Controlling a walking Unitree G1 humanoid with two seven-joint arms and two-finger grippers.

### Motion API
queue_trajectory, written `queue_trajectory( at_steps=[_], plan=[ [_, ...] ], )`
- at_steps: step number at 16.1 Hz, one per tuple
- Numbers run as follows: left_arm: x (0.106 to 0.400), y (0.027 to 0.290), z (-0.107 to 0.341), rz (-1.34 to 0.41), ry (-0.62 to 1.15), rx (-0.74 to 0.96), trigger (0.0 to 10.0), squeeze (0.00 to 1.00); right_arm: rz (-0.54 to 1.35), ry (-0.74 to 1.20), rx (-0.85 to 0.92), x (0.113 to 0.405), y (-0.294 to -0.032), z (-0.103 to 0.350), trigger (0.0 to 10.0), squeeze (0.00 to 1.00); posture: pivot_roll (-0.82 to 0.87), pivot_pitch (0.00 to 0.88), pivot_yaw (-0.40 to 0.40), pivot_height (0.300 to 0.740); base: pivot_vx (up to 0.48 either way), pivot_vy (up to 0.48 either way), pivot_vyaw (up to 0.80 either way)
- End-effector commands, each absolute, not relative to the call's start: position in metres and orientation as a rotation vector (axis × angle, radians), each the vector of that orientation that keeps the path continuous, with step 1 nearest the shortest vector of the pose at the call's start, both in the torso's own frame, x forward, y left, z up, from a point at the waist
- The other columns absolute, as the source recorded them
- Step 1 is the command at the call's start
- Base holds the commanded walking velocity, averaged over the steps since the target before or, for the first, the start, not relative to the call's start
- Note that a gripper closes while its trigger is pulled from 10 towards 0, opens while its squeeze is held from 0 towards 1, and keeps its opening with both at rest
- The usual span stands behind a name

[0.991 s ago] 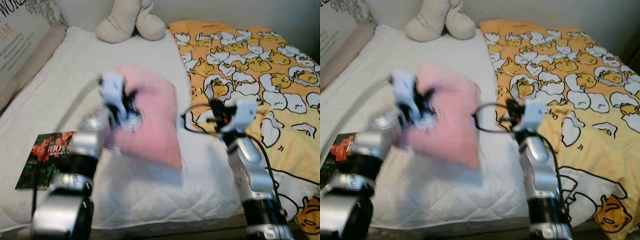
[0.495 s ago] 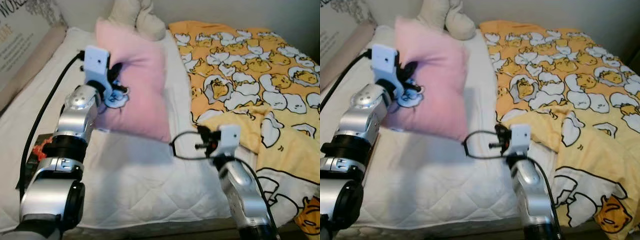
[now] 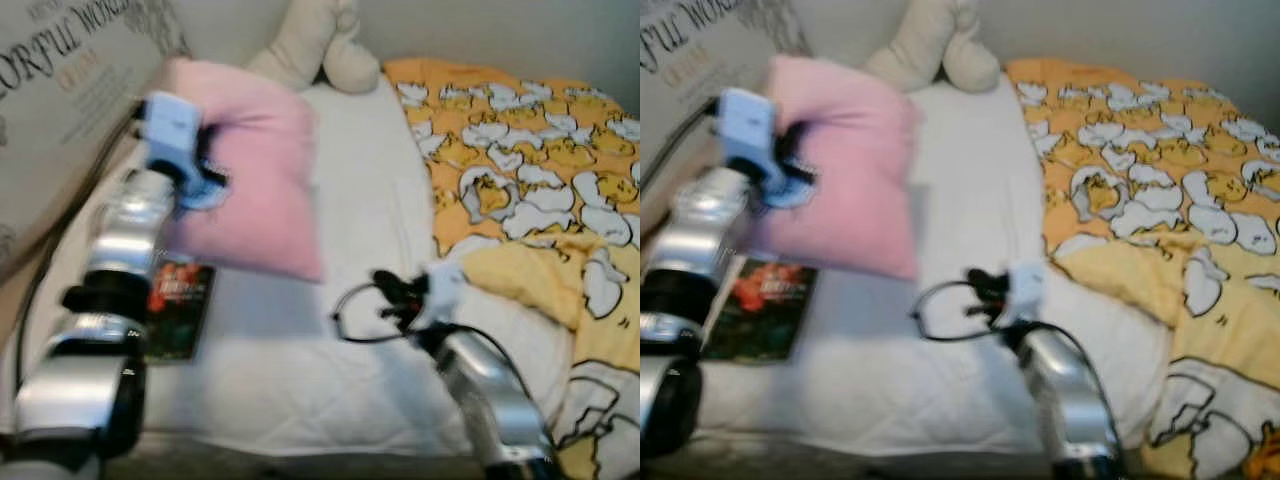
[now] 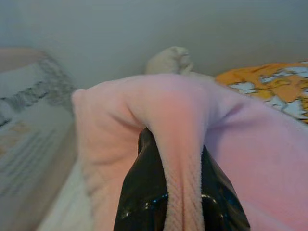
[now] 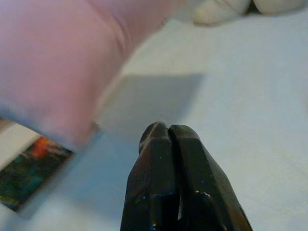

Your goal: Clean up the room

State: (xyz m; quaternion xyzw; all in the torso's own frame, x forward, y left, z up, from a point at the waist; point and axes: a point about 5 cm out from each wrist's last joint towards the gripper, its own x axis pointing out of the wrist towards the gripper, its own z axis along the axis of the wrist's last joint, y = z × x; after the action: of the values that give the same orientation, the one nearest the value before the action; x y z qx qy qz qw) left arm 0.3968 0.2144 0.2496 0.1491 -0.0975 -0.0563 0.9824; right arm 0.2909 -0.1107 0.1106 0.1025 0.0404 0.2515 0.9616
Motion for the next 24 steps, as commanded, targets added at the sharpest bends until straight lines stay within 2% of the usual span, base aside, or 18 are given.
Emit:
queue_trajectory(
  at_steps=[1,10,24],
  plan=[
    [0.4,0.199,0.264,-0.155,-0.259,0.298,0.0,0.0,0.498,0.089,0.202,0.29,-0.117,0.11,10.0,0.0,0.18,0.0,-0.002,0.74,0.0,0.48,0.0],
    [0.406,0.188,0.261,-0.194,-0.23,0.294,0.0,0.0,0.505,0.125,0.194,0.284,-0.115,0.103,10.0,0.0,0.17,0.0,0.003,0.74,0.0,0.48,0.0],
    [0.406,0.188,0.261,-0.194,-0.23,0.294,0.0,0.0,0.505,0.125,0.194,0.284,-0.115,0.103,10.0,0.0,0.17,0.0,0.003,0.74,0.0,0.48,0.0]
  ],
)
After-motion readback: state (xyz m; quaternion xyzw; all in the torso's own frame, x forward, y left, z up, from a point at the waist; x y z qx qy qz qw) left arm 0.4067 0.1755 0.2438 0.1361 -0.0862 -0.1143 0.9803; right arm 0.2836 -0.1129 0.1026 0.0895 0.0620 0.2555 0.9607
